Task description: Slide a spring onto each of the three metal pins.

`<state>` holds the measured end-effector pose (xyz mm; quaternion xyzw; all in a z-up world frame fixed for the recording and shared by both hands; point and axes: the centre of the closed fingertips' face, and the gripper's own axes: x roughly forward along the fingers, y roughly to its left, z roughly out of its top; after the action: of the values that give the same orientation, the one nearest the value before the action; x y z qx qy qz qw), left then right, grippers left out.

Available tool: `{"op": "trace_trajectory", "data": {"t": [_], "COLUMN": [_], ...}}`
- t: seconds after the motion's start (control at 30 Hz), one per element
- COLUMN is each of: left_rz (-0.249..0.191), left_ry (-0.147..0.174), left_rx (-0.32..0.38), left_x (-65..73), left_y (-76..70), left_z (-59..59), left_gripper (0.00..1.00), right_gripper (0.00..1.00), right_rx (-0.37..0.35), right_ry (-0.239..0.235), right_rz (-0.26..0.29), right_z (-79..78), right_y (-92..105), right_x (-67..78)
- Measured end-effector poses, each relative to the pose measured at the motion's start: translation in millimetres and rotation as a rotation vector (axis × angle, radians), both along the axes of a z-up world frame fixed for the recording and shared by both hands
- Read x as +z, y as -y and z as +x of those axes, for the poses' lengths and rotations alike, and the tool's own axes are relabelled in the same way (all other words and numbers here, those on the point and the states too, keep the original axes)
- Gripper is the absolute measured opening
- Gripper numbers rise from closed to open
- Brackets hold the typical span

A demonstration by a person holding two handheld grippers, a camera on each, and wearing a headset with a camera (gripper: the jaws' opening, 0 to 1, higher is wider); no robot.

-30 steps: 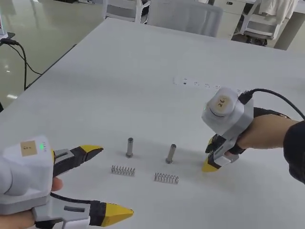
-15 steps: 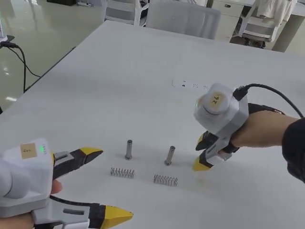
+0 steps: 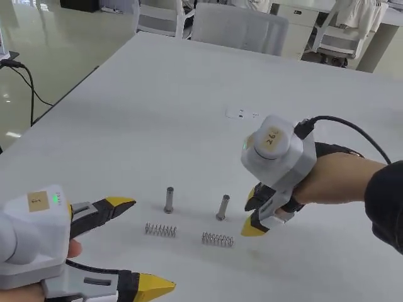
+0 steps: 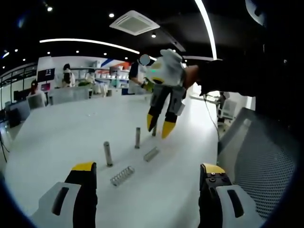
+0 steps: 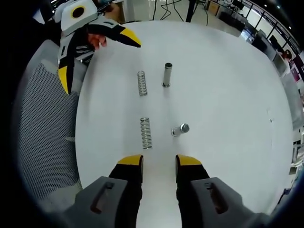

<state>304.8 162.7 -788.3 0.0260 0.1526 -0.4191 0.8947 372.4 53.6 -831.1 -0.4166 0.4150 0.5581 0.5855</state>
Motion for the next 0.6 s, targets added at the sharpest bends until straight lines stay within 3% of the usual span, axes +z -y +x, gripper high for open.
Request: {"op": "trace_trajectory", "data": {"t": [0.6], "left_rz": [0.001], "left_ry": [0.0], "left_rx": [-0.01], "left_x": [-1.2], "left_y": [2.7], "left_z": [0.7], "left_gripper": [0.85], "right_gripper": [0.19], "right_rx": [0.033], "right_ry": [-0.039], "right_rz": [-0.004], "right_z": [-19.5], "right_y": [-16.4], "right_x": [-23.2]}}
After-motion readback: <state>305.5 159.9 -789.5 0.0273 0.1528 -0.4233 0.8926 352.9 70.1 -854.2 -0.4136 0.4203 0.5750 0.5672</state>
